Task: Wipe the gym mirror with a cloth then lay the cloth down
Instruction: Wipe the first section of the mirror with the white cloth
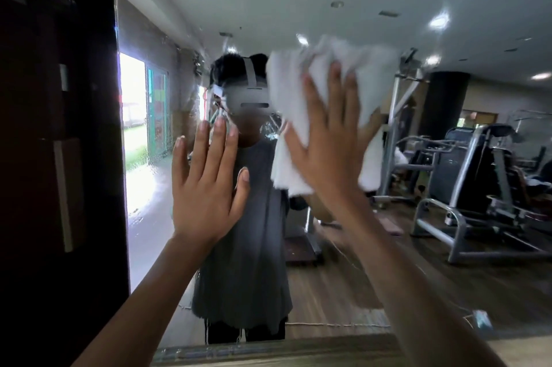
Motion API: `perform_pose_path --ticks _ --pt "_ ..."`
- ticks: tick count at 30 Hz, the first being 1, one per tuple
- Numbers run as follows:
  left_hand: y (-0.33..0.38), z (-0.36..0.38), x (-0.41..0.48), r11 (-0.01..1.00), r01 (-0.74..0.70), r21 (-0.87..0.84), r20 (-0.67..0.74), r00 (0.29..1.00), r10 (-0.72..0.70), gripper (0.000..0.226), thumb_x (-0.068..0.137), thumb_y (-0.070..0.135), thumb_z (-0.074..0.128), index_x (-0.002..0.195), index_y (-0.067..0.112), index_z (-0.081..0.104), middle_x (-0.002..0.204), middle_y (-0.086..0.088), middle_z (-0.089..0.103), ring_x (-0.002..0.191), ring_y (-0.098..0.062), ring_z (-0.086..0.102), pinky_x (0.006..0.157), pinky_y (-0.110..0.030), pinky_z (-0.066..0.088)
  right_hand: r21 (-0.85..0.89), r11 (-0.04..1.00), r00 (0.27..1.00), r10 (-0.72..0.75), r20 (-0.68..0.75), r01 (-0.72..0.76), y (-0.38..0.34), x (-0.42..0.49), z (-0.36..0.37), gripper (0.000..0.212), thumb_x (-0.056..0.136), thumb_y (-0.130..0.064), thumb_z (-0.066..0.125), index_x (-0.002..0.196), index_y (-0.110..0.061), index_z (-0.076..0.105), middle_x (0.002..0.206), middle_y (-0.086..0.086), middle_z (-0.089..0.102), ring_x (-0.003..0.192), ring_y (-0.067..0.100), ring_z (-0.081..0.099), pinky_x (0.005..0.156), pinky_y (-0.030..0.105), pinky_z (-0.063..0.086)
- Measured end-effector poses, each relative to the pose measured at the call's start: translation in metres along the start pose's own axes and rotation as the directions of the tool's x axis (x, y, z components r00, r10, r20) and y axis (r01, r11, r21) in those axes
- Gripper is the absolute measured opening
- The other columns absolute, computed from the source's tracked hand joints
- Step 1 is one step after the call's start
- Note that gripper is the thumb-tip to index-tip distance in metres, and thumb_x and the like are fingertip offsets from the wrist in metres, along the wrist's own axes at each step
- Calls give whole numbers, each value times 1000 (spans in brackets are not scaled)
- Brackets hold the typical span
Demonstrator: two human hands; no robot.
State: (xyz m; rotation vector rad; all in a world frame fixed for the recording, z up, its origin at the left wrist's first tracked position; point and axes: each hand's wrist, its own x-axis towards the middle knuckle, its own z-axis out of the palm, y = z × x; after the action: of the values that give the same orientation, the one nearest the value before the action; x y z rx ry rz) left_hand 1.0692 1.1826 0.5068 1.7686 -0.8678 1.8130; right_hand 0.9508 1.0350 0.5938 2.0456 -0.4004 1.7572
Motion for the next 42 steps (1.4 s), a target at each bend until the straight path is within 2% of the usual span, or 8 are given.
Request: perform_pose_path --ticks 5,9,13,22,29,34,38,42 --pt "3 -3 -43 1000 2 -1 46 999 -2 62 100 31 46 156 6 32 163 -14 26 153 -32 20 123 -53 16 -33 955 952 -292 97 296 34 -118 1 73 85 -51 50 153 -32 31 163 6 23 150 26 22 103 62 29" --pt "4 -2 -40 1000 10 5 52 999 -10 63 100 30 46 156 6 32 163 -14 27 153 -32 20 124 -53 14 -44 998 996 38 76 -34 80 -81 -2 71 85 -52 47 149 -28 34 161 10 24 146 31 23 104 70 27" --pt "2 -3 -42 1000 13 -9 54 998 -13 63 100 31 47 156 8 32 163 -13 27 153 -31 19 124 -52 15 81 921 923 384 -23 -381 30 -21 0 72 89 -57 44 152 -25 34 162 13 25 148 35 21 109 69 9" --pt "0 -3 -43 1000 5 -21 46 999 -4 64 99 31 50 156 8 33 163 -13 28 153 -30 20 124 -52 14 -11 970 964 -242 109 244 27 -139 1 73 84 -57 54 149 -30 35 161 7 26 146 27 28 99 58 33" --pt "4 -4 -43 1000 23 -8 61 998 -23 64 99 30 48 156 8 31 163 -14 26 153 -31 19 124 -52 13 70 914 916 401 -18 -399 29 -42 -1 74 87 -58 49 152 -24 35 160 16 28 146 37 25 106 71 19" --pt "4 -4 -45 999 34 -34 27 999 -33 62 99 29 50 155 7 34 162 -14 28 152 -31 22 123 -52 15 6 997 997 74 20 -74 -17 -83 6 77 87 -58 46 155 -25 30 161 15 27 147 31 25 107 57 22" --pt "11 -7 -86 998 53 -36 81 995 -50 65 98 29 52 156 10 31 162 -14 26 154 -30 17 124 -50 10 -65 952 945 -284 160 298 12 -173 10 81 84 -57 48 156 -29 23 163 9 17 148 28 22 100 58 31" --pt "10 -7 -110 999 34 -18 106 994 -32 67 96 30 52 157 12 30 162 -13 26 154 -29 15 124 -48 8 -17 995 982 -97 160 101 60 -171 2 73 79 -51 50 146 -26 36 160 11 22 145 30 22 102 65 28"
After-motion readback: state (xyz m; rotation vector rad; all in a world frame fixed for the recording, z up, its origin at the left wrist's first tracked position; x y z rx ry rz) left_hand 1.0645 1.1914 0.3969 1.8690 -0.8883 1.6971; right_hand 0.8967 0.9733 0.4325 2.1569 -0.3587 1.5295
